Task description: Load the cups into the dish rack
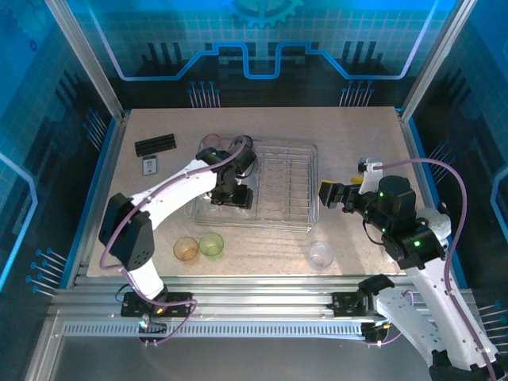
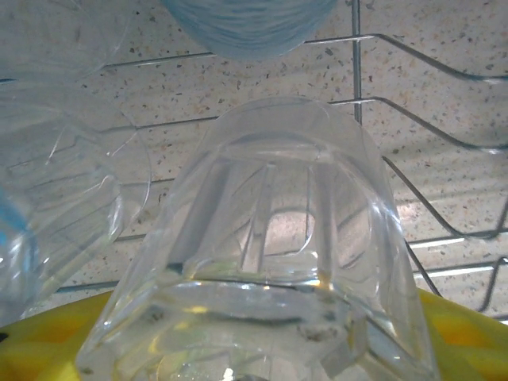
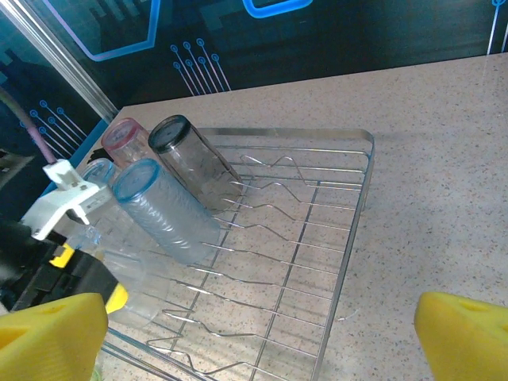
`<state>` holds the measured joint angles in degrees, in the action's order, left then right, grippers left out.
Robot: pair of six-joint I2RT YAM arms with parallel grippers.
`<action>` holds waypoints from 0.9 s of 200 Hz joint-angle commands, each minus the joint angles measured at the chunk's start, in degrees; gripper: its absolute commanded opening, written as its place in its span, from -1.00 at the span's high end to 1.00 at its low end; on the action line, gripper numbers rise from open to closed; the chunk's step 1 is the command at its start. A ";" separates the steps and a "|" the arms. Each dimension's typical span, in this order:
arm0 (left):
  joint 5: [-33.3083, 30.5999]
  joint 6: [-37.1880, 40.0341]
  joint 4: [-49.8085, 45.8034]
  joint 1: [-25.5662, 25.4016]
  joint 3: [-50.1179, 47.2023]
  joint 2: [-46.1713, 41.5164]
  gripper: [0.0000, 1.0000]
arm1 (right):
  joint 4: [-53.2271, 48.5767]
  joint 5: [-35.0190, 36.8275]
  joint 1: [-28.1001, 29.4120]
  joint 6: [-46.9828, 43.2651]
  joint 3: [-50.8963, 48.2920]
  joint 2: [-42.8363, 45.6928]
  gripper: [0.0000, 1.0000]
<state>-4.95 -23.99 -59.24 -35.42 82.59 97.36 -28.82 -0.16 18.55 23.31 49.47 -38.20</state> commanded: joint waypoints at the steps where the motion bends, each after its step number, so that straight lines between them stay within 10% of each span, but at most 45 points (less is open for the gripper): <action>1: -0.73 0.72 0.23 -0.03 -1.22 -3.81 0.17 | 1.42 0.65 -0.92 0.79 -0.47 0.42 -1.00; 180: 2.07 6.04 -6.45 -4.38 3.93 5.48 0.20 | -2.48 2.16 -1.06 3.76 -0.57 2.63 -1.00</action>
<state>-4.19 -20.32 -61.89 -38.20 84.33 99.83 -30.61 0.49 18.33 26.96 49.47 -37.06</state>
